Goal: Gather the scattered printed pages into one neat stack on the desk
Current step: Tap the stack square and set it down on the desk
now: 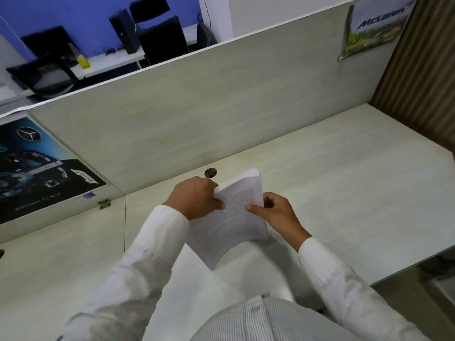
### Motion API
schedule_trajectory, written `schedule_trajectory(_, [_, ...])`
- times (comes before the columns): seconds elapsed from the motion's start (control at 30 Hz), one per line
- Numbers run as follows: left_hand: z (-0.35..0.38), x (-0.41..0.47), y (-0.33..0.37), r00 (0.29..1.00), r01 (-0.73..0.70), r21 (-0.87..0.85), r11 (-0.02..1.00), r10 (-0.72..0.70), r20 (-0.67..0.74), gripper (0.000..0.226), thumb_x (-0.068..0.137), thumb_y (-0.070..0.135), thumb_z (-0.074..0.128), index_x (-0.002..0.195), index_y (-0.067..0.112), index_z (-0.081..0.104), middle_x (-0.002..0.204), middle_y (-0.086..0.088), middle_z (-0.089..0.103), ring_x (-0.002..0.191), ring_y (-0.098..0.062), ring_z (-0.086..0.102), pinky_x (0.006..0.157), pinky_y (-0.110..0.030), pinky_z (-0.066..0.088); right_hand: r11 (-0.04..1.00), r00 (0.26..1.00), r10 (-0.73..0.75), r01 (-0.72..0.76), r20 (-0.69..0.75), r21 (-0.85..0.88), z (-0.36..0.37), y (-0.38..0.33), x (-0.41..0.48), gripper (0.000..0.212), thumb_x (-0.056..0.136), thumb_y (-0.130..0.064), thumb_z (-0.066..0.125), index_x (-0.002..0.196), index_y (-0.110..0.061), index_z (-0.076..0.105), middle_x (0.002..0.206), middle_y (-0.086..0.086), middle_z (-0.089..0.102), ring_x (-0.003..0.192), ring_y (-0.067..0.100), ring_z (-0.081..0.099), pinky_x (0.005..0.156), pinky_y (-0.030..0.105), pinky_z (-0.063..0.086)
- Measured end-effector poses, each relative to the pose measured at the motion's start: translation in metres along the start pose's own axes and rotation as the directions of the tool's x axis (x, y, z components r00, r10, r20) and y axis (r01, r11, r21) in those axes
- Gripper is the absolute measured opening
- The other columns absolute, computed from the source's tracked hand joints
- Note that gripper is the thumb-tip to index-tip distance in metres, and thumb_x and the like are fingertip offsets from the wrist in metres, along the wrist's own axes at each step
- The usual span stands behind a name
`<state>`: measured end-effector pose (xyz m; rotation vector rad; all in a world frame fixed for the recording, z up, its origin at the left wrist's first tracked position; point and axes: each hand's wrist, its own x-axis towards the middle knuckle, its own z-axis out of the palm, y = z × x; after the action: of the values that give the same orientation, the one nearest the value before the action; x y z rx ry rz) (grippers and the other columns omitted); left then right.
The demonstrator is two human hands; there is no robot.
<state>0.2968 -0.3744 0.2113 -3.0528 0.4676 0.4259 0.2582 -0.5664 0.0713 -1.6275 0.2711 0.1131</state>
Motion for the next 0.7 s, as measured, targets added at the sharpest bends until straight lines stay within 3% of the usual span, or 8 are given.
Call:
schedule_trajectory(0.07, [-0.002, 0.002, -0.005, 1.000, -0.027, -0.004, 1.000, 0.027, -0.003, 0.026, 0.085, 0.047, 0.065, 0.091, 0.022, 0.066, 0.083, 0.001, 0.059, 0.087, -0.024, 0.060, 0.066, -0.029, 0.038, 0.994, 0.993, 0.103, -0.104, -0.056, -0.025, -0.003, 0.019, 0.003, 0.038, 0.073, -0.037, 0.086, 0.100, -0.019, 0.066, 0.101, -0.003, 0.068, 0.099, 0.021, 0.064, 0.084, 0.032, 0.052])
schedule_trajectory(0.13, [-0.007, 0.003, -0.013, 1.000, -0.018, -0.044, 0.999, 0.018, -0.015, 0.030, 0.084, 0.047, 0.068, 0.090, 0.018, 0.065, 0.083, 0.000, 0.061, 0.086, -0.025, 0.060, 0.066, -0.031, 0.042, 0.961, 0.957, 0.266, -0.273, -0.118, -0.049, -0.006, 0.038, 0.003, 0.065, 0.069, -0.050, 0.085, 0.118, -0.019, 0.057, 0.116, -0.002, 0.059, 0.110, 0.019, 0.059, 0.095, 0.034, 0.049])
schedule_trajectory(0.23, [-0.018, 0.000, -0.033, 0.999, 0.009, -0.264, 0.964, -0.020, -0.037, 0.031, 0.080, 0.046, 0.075, 0.091, 0.017, 0.073, 0.085, -0.004, 0.069, 0.084, -0.025, 0.063, 0.074, -0.034, 0.049, 0.894, 0.892, 0.445, -0.438, -0.075, 0.101, -0.008, 0.058, -0.004, 0.089, 0.055, -0.065, 0.085, 0.121, -0.015, 0.054, 0.115, 0.002, 0.060, 0.105, 0.022, 0.061, 0.093, 0.037, 0.052])
schedule_trajectory(0.33, [-0.017, -0.012, -0.052, 0.992, 0.121, -0.582, 0.804, -0.122, 0.037, 0.024, 0.077, 0.043, 0.080, 0.084, 0.021, 0.075, 0.077, 0.004, 0.074, 0.071, -0.015, 0.070, 0.066, -0.026, 0.051, 0.774, 0.885, 0.434, -0.462, 0.167, 0.434, -0.003, 0.061, -0.012, 0.068, 0.069, -0.051, 0.084, 0.122, -0.012, 0.063, 0.108, 0.007, 0.069, 0.097, 0.028, 0.065, 0.074, 0.033, 0.051])
schedule_trajectory(0.43, [0.014, -0.025, -0.065, 0.968, 0.241, -0.808, 0.538, -0.189, 0.163, 0.022, 0.079, 0.036, 0.080, 0.090, 0.018, 0.076, 0.082, 0.003, 0.078, 0.068, -0.011, 0.074, 0.065, -0.025, 0.053, 0.662, 0.909, 0.320, -0.417, 0.268, 0.623, -0.005, 0.050, -0.014, 0.039, 0.089, -0.023, 0.069, 0.125, -0.009, 0.064, 0.118, 0.016, 0.071, 0.104, 0.034, 0.069, 0.080, 0.041, 0.057])
schedule_trajectory(0.57, [0.078, -0.039, -0.073, 0.889, 0.422, -0.841, 0.339, -0.339, 0.309, 0.026, 0.086, 0.039, 0.073, 0.100, 0.018, 0.071, 0.093, -0.003, 0.076, 0.077, -0.023, 0.074, 0.062, -0.030, 0.056, 0.872, 0.931, 0.333, -0.364, 0.150, 0.327, -0.006, 0.034, -0.013, 0.037, 0.085, -0.022, 0.076, 0.118, -0.008, 0.069, 0.107, 0.011, 0.075, 0.093, 0.027, 0.074, 0.077, 0.035, 0.058])
schedule_trajectory(0.63, [0.109, -0.043, -0.066, 0.865, 0.387, -0.899, 0.205, -0.418, 0.277, 0.026, 0.087, 0.032, 0.072, 0.103, 0.012, 0.072, 0.097, -0.007, 0.076, 0.080, -0.023, 0.073, 0.059, -0.026, 0.054, 0.953, 0.961, 0.277, -0.275, 0.003, 0.128, 0.005, 0.026, -0.015, 0.026, 0.085, -0.027, 0.077, 0.107, -0.014, 0.073, 0.099, 0.004, 0.077, 0.087, 0.023, 0.075, 0.072, 0.030, 0.057])
schedule_trajectory(0.7, [0.126, -0.050, -0.051, 0.828, 0.249, -0.967, 0.048, -0.529, 0.187, 0.024, 0.088, 0.026, 0.072, 0.105, 0.009, 0.071, 0.096, -0.006, 0.075, 0.083, -0.023, 0.072, 0.059, -0.024, 0.053, 0.991, 0.984, 0.136, -0.134, -0.115, 0.029, 0.019, 0.014, -0.020, 0.018, 0.085, -0.031, 0.077, 0.098, -0.020, 0.073, 0.094, -0.002, 0.075, 0.088, 0.019, 0.073, 0.074, 0.028, 0.056])
